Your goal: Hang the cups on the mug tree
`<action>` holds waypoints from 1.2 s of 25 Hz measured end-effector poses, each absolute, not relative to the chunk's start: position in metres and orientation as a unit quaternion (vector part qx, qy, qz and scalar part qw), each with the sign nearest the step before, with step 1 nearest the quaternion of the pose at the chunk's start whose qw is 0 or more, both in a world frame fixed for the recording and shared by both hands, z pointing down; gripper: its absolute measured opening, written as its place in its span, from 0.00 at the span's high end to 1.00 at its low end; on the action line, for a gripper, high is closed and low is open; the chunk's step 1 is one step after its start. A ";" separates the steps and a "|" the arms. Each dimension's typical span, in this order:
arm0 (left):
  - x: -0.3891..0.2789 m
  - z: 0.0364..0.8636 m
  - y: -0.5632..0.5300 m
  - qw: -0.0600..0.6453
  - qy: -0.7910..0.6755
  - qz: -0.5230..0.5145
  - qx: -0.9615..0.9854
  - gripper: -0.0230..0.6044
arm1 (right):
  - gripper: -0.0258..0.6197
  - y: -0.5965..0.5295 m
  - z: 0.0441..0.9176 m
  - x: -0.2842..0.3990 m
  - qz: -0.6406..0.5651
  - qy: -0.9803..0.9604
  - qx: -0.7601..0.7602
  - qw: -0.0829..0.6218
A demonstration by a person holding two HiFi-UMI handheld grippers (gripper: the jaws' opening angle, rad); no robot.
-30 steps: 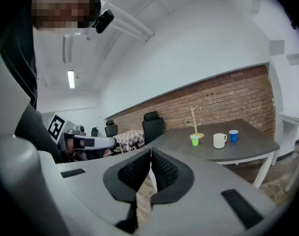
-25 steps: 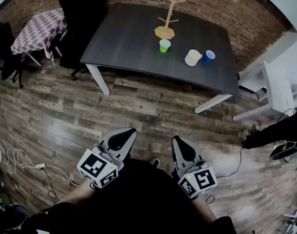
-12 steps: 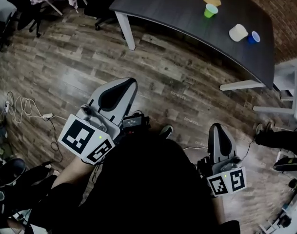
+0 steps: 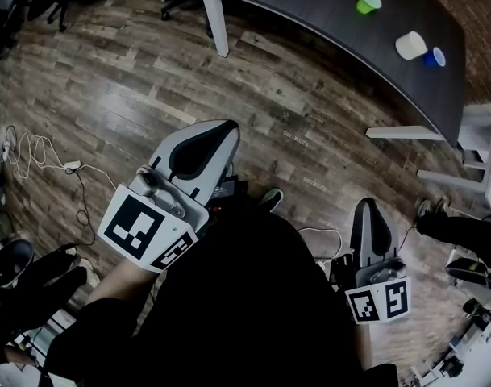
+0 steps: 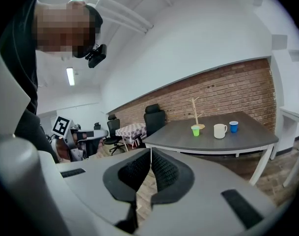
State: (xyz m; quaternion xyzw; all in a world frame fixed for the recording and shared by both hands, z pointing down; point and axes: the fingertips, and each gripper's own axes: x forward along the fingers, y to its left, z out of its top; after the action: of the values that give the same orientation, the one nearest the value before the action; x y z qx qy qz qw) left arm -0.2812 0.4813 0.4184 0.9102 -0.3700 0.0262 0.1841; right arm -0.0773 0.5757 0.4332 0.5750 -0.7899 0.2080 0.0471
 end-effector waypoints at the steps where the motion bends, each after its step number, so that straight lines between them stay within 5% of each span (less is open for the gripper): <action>1: -0.279 0.417 0.483 0.181 -0.370 0.026 0.911 0.93 | 0.91 0.577 0.434 -0.076 0.208 -0.790 0.575 0.046; 21: -0.208 0.393 0.525 0.133 -0.360 0.033 0.923 0.93 | 0.91 0.610 0.426 -0.020 0.181 -0.802 0.570 -0.003; 27: -0.161 0.361 0.551 0.036 -0.365 0.041 0.929 0.93 | 0.91 0.621 0.437 0.003 0.224 -0.799 0.557 -0.023; 30: -0.152 0.350 0.548 0.043 -0.374 0.046 0.925 0.93 | 0.91 0.613 0.431 0.013 0.225 -0.803 0.551 -0.028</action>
State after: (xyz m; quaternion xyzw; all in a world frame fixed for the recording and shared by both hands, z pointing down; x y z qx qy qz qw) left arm -0.1524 0.5483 0.3500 0.9255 -0.3736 0.0455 0.0435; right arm 0.0127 0.6130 0.4313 0.5509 -0.8031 0.2253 -0.0285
